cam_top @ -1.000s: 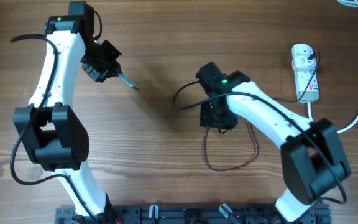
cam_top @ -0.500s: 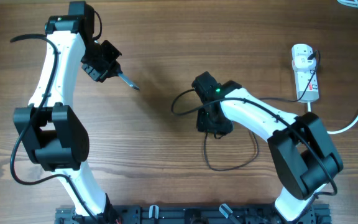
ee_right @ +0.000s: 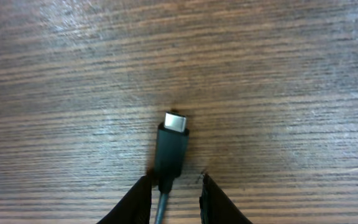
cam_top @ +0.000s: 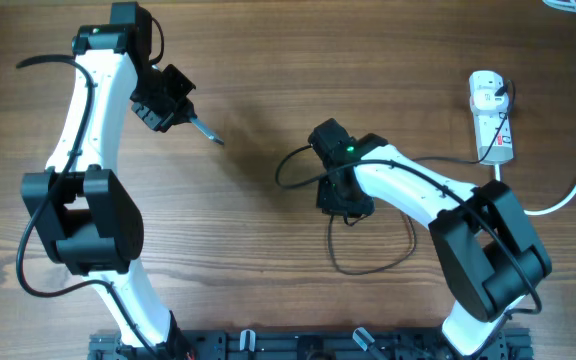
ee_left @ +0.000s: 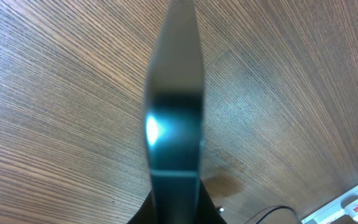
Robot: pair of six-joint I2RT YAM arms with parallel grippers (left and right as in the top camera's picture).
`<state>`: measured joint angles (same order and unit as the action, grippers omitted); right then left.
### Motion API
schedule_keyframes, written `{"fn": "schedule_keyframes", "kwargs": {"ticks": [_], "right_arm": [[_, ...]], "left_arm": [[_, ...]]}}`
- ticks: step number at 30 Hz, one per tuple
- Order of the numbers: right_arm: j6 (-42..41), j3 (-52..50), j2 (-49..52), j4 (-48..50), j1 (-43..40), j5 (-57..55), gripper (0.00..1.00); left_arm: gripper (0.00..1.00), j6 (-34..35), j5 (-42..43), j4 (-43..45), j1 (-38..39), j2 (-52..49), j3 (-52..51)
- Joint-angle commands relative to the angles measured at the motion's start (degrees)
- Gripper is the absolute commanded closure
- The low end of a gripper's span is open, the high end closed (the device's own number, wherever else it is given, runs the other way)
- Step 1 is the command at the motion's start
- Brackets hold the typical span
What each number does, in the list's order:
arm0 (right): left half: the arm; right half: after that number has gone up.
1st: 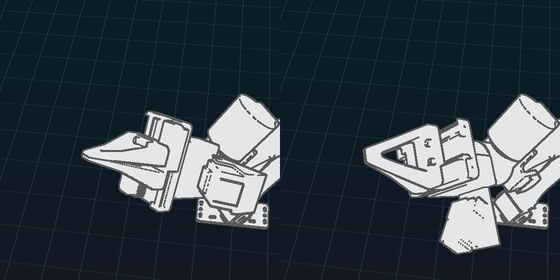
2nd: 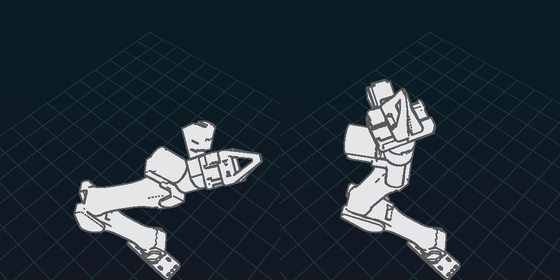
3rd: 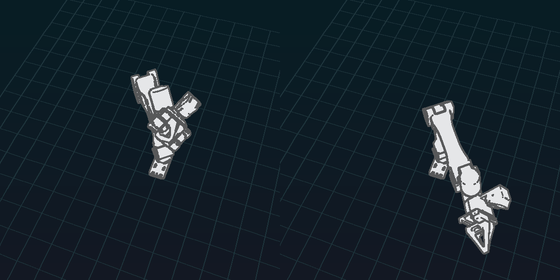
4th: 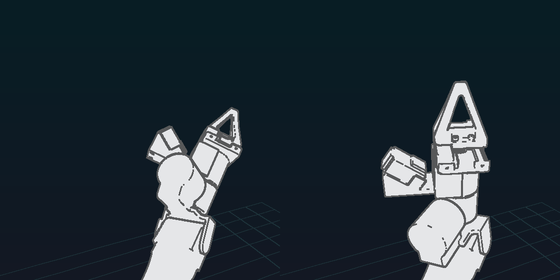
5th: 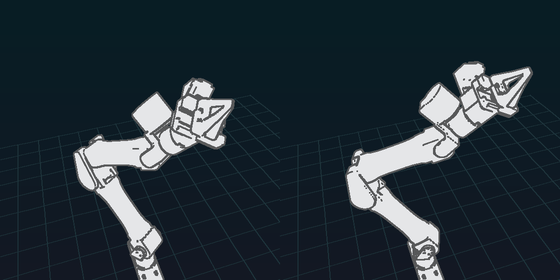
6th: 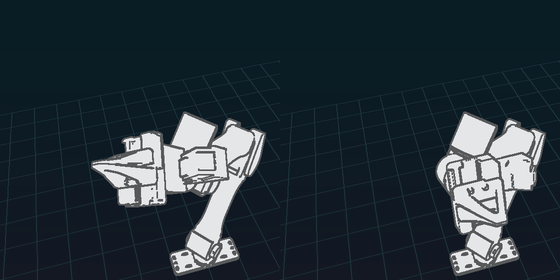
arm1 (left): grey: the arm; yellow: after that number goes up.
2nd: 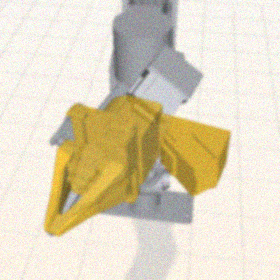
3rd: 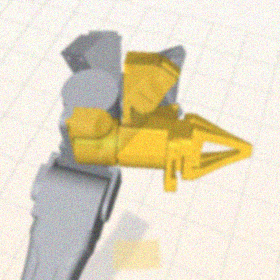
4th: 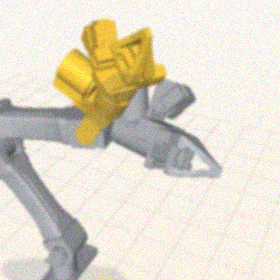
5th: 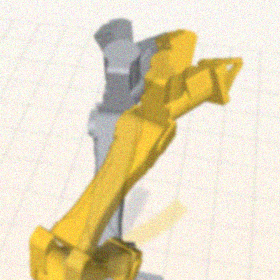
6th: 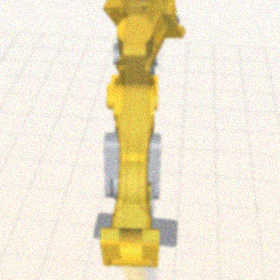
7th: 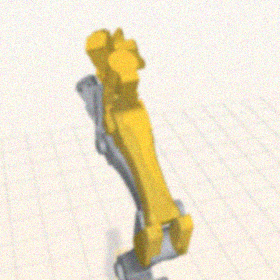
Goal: Plug charger to phone and switch on socket
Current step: 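Lower the right gripper and grasp the USB-C plug near its tip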
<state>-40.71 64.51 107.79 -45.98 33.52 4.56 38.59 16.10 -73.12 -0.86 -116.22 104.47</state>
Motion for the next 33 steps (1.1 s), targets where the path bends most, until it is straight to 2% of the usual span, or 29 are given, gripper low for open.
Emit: {"fn": "schedule_keyframes", "kwargs": {"ticks": [1,23,28,33], "right_arm": [[-0.44,-0.90,0.76,-0.42,1.42,-3.13,0.73],[-1.49,-0.90,0.76,1.20,1.73,-3.58,0.73],[-1.49,-0.90,0.76,1.18,1.73,-3.61,0.81],[-1.46,-0.90,0.76,1.16,1.73,-3.17,0.82]], "left_arm": [[0.96,-0.90,-0.35,0.02,-0.11,1.90,0.85],[0.96,-0.92,-0.35,0.02,-0.11,1.90,0.85],[0.96,-0.92,-0.35,0.00,-0.11,1.90,0.85],[0.96,-0.92,-0.35,0.02,-0.11,1.90,0.85]]}}
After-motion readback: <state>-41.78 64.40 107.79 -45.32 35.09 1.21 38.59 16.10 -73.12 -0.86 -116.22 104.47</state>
